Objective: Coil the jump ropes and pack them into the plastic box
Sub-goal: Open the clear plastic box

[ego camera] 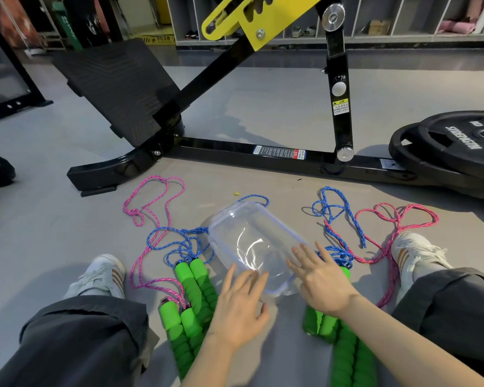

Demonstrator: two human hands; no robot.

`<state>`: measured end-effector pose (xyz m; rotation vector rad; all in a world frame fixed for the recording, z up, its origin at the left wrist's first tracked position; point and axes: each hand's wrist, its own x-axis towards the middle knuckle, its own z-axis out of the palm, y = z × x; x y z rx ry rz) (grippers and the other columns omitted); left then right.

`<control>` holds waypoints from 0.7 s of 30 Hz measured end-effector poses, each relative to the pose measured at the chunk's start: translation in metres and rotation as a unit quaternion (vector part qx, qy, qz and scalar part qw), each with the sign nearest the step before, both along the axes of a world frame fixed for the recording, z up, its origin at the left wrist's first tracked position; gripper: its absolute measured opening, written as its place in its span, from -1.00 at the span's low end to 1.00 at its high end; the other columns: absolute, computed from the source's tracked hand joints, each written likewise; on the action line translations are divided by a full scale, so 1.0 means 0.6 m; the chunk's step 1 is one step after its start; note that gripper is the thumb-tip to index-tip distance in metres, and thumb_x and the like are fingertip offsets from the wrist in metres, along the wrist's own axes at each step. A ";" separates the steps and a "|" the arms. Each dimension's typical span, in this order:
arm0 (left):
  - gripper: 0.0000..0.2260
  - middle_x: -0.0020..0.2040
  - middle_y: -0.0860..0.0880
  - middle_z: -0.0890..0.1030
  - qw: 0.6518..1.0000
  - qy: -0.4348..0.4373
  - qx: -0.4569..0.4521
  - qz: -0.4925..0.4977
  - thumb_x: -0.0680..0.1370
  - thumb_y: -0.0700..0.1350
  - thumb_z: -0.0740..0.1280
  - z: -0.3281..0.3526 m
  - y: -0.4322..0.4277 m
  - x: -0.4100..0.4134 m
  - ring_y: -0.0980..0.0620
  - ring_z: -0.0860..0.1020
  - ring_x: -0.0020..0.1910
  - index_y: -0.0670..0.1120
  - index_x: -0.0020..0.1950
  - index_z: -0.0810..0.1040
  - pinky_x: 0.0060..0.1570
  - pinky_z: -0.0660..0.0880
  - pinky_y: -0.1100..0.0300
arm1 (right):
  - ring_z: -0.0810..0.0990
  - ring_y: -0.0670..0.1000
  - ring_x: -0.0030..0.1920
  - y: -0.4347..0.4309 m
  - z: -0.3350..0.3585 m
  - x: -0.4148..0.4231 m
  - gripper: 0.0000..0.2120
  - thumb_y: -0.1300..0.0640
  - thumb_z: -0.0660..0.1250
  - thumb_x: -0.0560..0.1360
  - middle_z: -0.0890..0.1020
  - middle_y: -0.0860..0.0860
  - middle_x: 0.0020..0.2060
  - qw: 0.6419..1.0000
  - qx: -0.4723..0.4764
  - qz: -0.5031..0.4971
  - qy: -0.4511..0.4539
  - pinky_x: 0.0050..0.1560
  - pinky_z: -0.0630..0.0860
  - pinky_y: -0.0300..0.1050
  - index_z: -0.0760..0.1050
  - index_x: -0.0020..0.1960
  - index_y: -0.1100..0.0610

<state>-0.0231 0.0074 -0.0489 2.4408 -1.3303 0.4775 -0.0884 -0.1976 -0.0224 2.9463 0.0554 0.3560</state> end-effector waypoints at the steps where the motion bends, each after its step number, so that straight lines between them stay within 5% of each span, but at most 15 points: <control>1: -0.51 0.03 0.03 0.63 1.000 0.010 -0.003 -0.001 0.36 0.02 0.24 0.004 -0.004 -0.005 0.05 0.43 0.18 -0.10 0.26 0.53 0.39 0.12 -0.01 | 0.61 0.21 0.03 0.000 0.005 0.002 -0.58 0.02 0.25 0.22 0.65 0.15 0.03 1.000 0.002 -0.030 0.000 0.20 0.28 0.20 0.67 -0.03 0.16; 4: -0.47 0.19 -0.05 0.59 0.998 0.020 -0.018 0.050 0.31 -0.09 0.29 0.001 -0.010 0.000 0.00 0.43 0.25 -0.09 0.30 0.45 0.39 0.12 0.00 | 0.48 0.14 -0.10 0.019 0.004 0.011 -0.55 -0.02 0.08 0.33 0.62 0.15 0.00 0.998 0.029 -0.050 -0.003 0.02 0.35 0.05 0.63 -0.06 0.18; 7: -0.20 0.29 -0.16 0.54 0.993 0.039 0.046 0.104 0.06 -0.15 0.55 -0.009 0.003 0.027 -0.14 0.47 0.29 -0.14 0.31 0.50 0.34 0.32 -0.10 | 0.59 0.09 -0.10 0.040 -0.011 0.008 -0.50 -0.20 0.00 0.50 0.64 0.11 0.05 0.997 0.070 -0.012 0.032 -0.05 0.57 -0.05 0.59 0.16 0.00; 10: -0.16 0.28 -0.16 0.55 0.989 0.027 0.097 0.108 -0.04 -0.16 0.59 -0.016 0.017 0.044 -0.16 0.51 0.28 -0.19 0.26 0.56 0.31 0.36 -0.19 | 0.63 0.05 -0.04 0.043 -0.008 0.003 -0.38 -0.27 -0.21 0.56 0.63 0.05 0.09 0.995 0.090 -0.018 0.046 0.00 0.57 -0.06 0.57 0.18 -0.10; 13: -0.41 0.14 -0.12 0.61 0.996 -0.017 0.059 0.066 0.16 -0.17 0.46 -0.012 0.013 0.037 -0.09 0.45 0.26 -0.18 0.20 0.58 0.37 0.11 -0.12 | 0.61 0.08 -0.02 0.026 -0.007 -0.001 -0.45 -0.23 -0.19 0.58 0.63 0.06 0.10 0.994 0.105 -0.021 0.024 0.13 0.50 0.02 0.55 0.09 -0.10; 17: -0.59 -0.04 -0.02 0.59 1.000 -0.016 -0.002 0.010 0.37 -0.12 0.15 0.009 -0.008 0.003 0.00 0.43 0.10 -0.14 0.14 0.60 0.34 0.13 -0.14 | 0.62 0.10 -0.02 0.006 -0.005 -0.011 -0.59 -0.16 -0.23 0.61 0.64 0.01 0.04 0.989 0.135 -0.053 -0.008 0.14 0.50 0.11 0.33 -0.05 -0.02; 21: -0.60 0.20 -0.16 0.59 0.990 0.034 0.015 0.139 0.50 0.01 0.12 -0.006 -0.005 0.002 -0.13 0.44 0.28 -0.09 0.19 0.61 0.32 0.13 -0.15 | 0.62 0.12 0.04 0.004 -0.011 -0.021 -0.44 -0.12 -0.24 0.62 0.63 0.03 0.09 0.989 0.122 -0.068 0.038 0.04 0.56 0.13 0.52 0.13 -0.03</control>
